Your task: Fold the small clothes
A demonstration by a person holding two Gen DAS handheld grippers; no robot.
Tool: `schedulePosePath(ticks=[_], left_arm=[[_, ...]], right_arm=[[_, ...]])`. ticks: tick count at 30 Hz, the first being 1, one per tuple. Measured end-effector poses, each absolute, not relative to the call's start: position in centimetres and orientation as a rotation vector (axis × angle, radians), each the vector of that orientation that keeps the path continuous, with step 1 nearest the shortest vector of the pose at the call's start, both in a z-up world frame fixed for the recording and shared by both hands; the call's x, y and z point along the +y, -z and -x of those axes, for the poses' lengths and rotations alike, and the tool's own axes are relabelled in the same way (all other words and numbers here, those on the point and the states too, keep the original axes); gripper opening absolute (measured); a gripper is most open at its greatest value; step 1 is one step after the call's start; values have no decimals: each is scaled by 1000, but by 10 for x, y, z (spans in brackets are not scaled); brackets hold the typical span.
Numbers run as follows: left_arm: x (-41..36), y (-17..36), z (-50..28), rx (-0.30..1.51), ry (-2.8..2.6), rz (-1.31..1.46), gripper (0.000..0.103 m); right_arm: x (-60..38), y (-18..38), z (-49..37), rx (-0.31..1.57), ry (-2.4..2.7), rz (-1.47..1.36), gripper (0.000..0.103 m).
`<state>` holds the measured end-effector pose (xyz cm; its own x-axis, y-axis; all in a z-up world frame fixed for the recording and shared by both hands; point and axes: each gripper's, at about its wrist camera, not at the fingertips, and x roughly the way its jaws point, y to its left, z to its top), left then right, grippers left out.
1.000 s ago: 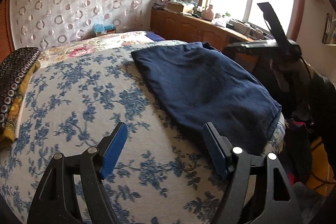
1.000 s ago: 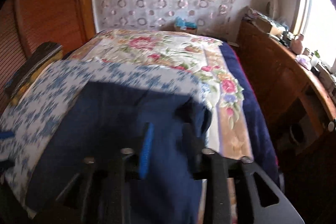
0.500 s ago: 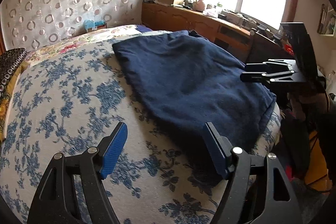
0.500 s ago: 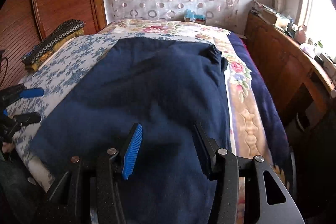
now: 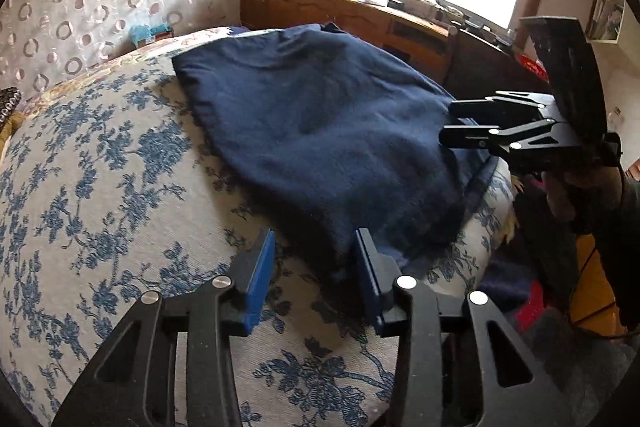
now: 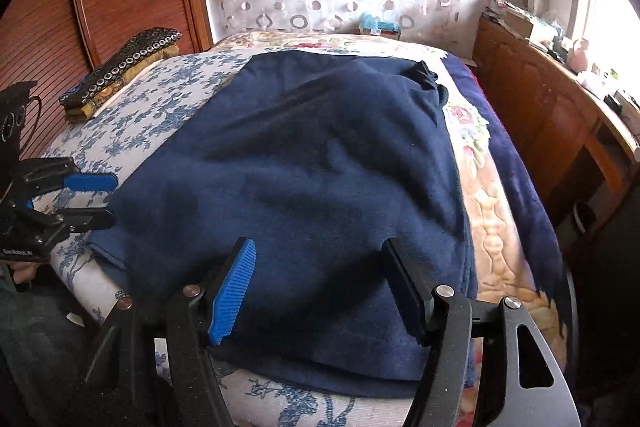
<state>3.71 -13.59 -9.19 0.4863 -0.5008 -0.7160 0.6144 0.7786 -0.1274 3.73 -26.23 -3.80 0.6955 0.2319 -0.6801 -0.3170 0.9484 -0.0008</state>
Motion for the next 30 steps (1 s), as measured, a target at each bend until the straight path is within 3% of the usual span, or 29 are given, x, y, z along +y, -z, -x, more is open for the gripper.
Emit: schedulePosePath(ticks=[5,7,9,12,21,30], left_arm=[[-141,95,-34,846,728,-174,41],[-141,95,-34,853,740,-171,34],[-140,94,-35,867,760,-158,16],[-141,89,-36,863,777,-151,7],[-149,27,-46,715,800,-120,6],[-158,20,-70,693,771,-102,6]], right_arm=[[-256,45,-34,744,-323,131,67],[-254,46,-34,745,-333,130,67],[-253,46,-32,747,-346,126,67],[-248,47,-30,751,-367,134,67],[-233,48,-13,746,-466,147,67],[-234,49,-9,754,-488,158,67]])
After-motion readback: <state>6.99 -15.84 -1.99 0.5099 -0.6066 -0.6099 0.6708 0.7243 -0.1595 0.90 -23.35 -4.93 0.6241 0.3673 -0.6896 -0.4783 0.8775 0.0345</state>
